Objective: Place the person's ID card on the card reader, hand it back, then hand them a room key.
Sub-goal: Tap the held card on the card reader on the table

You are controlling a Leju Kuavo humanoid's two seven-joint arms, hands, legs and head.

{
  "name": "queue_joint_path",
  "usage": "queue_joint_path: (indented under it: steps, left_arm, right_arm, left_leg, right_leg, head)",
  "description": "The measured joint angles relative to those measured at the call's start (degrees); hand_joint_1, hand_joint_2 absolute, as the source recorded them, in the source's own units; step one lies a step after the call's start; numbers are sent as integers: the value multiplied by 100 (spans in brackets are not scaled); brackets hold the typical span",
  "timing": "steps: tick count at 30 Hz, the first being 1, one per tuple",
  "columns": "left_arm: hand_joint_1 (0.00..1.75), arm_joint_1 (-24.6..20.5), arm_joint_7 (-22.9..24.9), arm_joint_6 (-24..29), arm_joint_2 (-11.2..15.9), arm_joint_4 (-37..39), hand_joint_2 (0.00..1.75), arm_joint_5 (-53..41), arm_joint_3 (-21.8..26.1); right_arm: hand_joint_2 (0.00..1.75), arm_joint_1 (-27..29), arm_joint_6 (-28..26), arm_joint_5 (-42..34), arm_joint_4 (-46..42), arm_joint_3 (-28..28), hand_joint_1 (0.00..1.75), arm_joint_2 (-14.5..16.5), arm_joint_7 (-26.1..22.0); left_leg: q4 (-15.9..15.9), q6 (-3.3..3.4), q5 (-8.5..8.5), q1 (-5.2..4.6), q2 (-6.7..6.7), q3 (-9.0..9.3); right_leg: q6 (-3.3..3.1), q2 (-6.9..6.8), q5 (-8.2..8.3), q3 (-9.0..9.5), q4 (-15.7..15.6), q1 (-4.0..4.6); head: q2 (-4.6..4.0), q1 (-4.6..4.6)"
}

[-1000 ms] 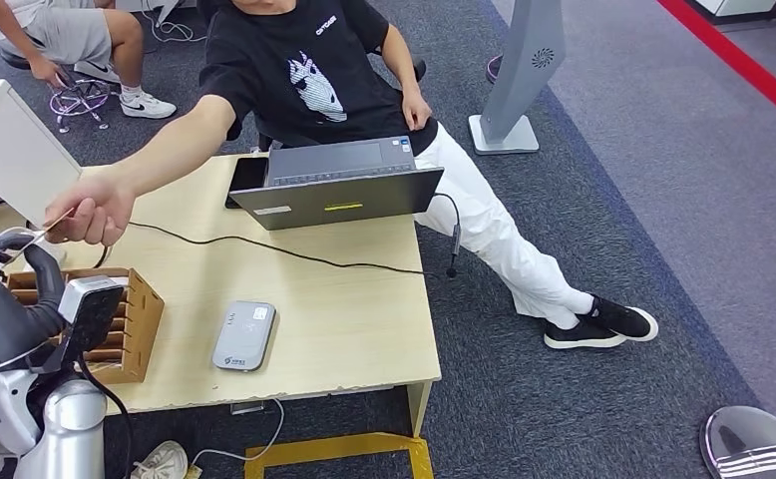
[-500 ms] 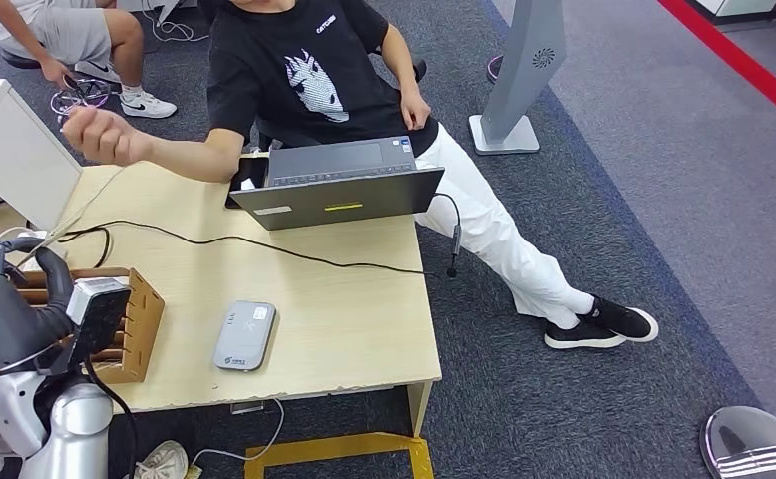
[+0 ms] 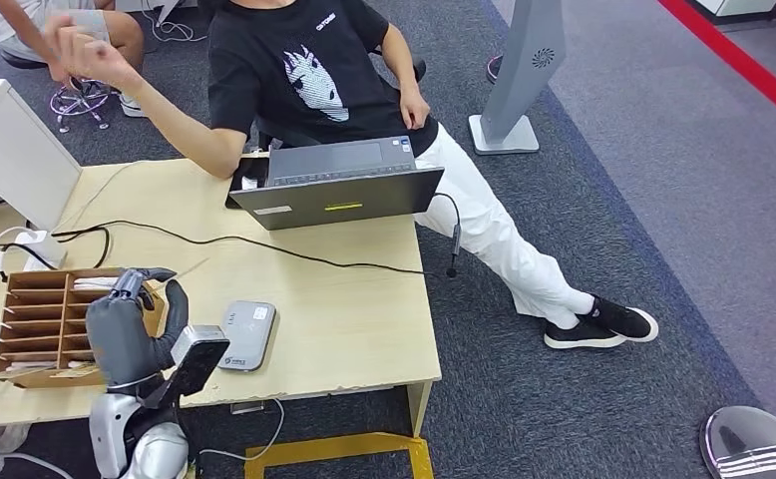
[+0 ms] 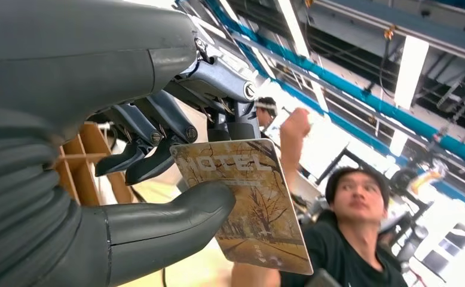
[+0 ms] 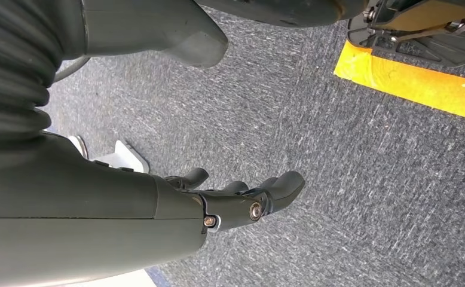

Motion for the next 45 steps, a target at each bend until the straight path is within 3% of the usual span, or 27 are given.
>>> queue_joint_path:
  steps: [11, 16, 21, 27, 38, 45]
  left_arm:
    - [175, 162, 151, 0, 94, 13, 175, 45, -367]
    - [175, 129, 519, -67, 134, 205, 175, -207, -300]
    - [175, -95, 1238, -866, 216, 537, 175, 554, -37]
    - [175, -259, 1677, -1492, 270, 748, 175, 624, 103]
    - [175, -308, 1599, -1936, 286, 833, 175, 817, 108]
    - [175, -241, 1627, -2508, 234, 839, 175, 872, 26]
  right_arm:
    - [175, 9, 2, -18, 0, -2, 0, 0, 3]
    - [175, 11, 2, 1, 0, -2, 0, 0, 19]
    - [175, 17, 4, -21, 0, -2, 0, -1, 20]
    - [175, 21, 29, -20, 0, -2, 0, -2, 20]
    - [175, 22, 37, -5, 0, -2, 0, -5, -4]
    - [175, 20, 50, 7, 0, -2, 0, -8, -16]
  left_leg:
    - [-1, 0, 0, 1, 0, 0]
    - [-1, 0, 0, 1, -1, -1]
    - [-1, -1, 1, 2, 0, 2]
    - [-1, -3, 3, 2, -1, 0]
    - [0, -1, 1, 1, -1, -1]
    - [0, -1, 1, 1, 0, -1]
  right_leg:
    - [0, 0, 0, 0, 1, 1]
    - [0, -1, 0, 0, 1, 1]
    - [-1, 0, 1, 0, 1, 1]
    - [-1, 0, 0, 0, 2, 1]
    - [0, 0, 0, -1, 1, 0]
    - [0, 0, 0, -1, 1, 1]
  head:
    - [0, 0]
    - [0, 1]
    - [0, -1]
    - [0, 0]
    - [0, 0]
    - [0, -1]
